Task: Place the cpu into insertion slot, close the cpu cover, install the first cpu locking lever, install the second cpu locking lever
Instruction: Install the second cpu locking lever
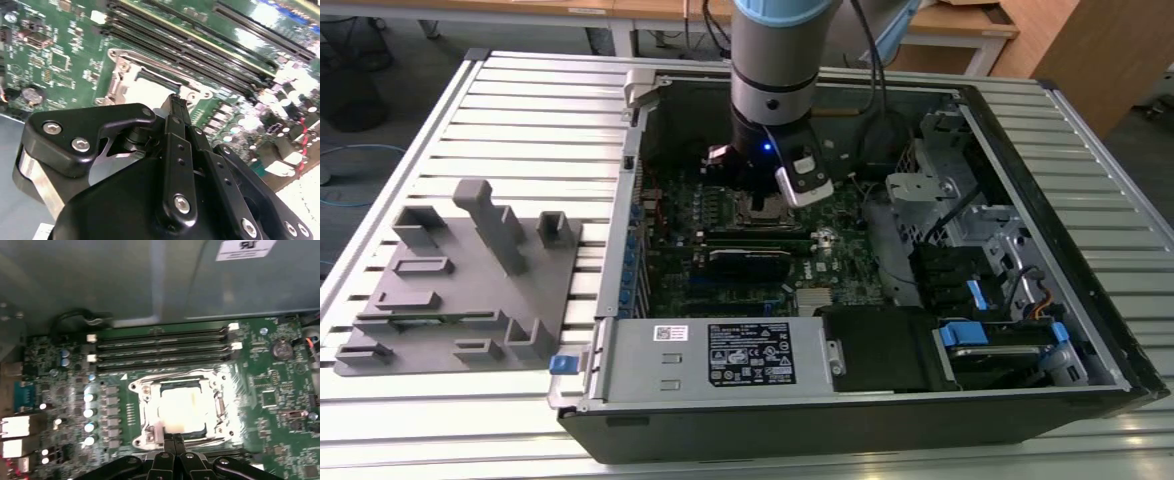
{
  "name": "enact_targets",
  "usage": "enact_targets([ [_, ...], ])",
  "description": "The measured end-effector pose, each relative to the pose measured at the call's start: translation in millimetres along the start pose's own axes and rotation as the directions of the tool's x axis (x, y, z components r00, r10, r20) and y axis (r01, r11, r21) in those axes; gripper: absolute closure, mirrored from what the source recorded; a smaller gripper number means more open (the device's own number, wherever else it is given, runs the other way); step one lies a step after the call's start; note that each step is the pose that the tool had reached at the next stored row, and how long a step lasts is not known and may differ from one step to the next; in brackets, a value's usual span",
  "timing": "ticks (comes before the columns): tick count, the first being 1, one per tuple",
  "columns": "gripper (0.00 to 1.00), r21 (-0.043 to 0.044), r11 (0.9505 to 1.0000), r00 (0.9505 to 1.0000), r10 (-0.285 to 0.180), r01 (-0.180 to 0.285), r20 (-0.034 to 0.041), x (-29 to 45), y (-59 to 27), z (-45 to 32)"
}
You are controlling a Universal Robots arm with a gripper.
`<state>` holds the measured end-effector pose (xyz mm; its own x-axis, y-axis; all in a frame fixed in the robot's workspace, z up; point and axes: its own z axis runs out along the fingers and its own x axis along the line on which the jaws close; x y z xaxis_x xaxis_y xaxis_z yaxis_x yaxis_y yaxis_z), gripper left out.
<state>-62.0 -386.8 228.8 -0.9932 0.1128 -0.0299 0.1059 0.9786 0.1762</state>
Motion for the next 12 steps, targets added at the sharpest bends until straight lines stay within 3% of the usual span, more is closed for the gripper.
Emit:
enact_targets([
  [3,0.89,0.0021,1.0000,1.0000,0.000,0.000,-0.0004,-4.1,6.7,1.7],
  [6,0.89,0.0118,0.9999,1.0000,0.000,0.000,0.0003,-6.3,13.5,3.3],
  [7,0.89,0.0216,0.9998,1.0000,-0.001,0.001,0.0012,-6.5,15.3,3.6],
  [10,0.89,0.0639,0.9980,1.0000,-0.003,0.003,0.0056,-6.5,20.3,4.6],
  [12,0.89,0.0771,0.9970,1.0000,-0.004,0.003,0.0069,-6.2,23.8,5.2],
])
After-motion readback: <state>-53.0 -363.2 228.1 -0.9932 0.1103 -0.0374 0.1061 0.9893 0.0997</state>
